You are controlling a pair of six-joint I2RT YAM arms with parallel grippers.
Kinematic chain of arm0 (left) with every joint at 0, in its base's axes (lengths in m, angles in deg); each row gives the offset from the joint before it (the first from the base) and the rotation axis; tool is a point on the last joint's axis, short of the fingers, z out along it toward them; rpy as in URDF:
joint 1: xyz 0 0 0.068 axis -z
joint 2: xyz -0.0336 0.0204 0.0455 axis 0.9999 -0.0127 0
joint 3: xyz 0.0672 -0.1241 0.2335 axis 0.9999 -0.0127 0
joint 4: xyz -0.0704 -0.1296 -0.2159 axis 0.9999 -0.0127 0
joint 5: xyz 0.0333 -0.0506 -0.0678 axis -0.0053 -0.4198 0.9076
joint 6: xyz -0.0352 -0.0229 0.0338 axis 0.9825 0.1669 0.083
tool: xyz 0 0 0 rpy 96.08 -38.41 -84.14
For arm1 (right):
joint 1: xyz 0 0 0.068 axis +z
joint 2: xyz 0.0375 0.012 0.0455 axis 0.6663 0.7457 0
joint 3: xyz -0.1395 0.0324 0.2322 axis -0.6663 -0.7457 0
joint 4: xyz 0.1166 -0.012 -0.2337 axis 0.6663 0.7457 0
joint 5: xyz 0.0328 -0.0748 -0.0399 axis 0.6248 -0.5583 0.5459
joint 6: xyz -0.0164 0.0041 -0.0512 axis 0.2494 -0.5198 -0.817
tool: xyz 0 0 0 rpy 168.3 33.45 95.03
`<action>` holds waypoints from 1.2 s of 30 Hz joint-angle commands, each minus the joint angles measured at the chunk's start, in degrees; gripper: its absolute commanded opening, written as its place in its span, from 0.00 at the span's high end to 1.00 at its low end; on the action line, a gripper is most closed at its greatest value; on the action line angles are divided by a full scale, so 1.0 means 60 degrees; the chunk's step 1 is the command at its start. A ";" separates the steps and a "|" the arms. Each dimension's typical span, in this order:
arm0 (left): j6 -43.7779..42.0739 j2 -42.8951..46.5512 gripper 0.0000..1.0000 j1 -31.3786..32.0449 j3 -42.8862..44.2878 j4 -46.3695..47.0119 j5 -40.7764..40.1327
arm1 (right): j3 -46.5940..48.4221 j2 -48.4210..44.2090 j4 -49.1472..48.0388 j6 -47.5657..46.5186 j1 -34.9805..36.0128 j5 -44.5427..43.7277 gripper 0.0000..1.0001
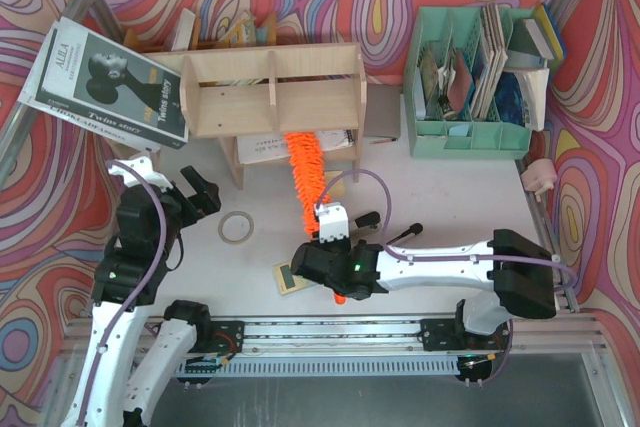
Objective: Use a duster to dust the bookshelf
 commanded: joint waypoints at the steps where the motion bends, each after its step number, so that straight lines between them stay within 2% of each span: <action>1: 0.0004 0.0081 0.02 -0.0087 -0.0114 -0.0058 -0.0179 | 0.0363 0.0258 -0.1606 -0.1639 -0.0008 0.0751 1.00; 5: 0.0006 0.0097 0.02 -0.0088 -0.0112 -0.0058 -0.0181 | 0.0740 0.0769 -0.1909 -0.2273 0.0040 0.1296 1.00; 9: 0.0010 0.0089 0.01 -0.0090 -0.0127 -0.0064 -0.0201 | 0.0802 0.0750 -0.1624 -0.1978 0.0064 0.0965 1.00; 16: 0.0002 0.0040 0.01 -0.0089 -0.0121 -0.0044 -0.0193 | 0.0550 0.0230 0.1058 0.1164 0.0033 -0.1159 1.00; 23: -0.0012 0.0038 0.01 -0.0083 -0.0092 -0.0057 -0.0267 | 0.0878 0.0385 0.2802 0.2704 -0.0166 -0.1690 1.00; 27: -0.0014 0.0095 0.01 -0.0090 -0.0108 -0.0053 -0.0274 | 0.0823 0.0385 0.1482 0.1134 -0.0184 -0.1287 1.00; 32: -0.0012 0.0057 0.01 -0.0090 -0.0093 -0.0036 -0.0253 | 0.0576 0.0416 -0.1245 -0.1400 -0.0172 0.0218 1.00; 36: -0.0012 0.0094 0.02 -0.0090 -0.0113 -0.0047 -0.0247 | 0.0580 0.0577 -0.2216 -0.2400 -0.0131 0.1112 1.00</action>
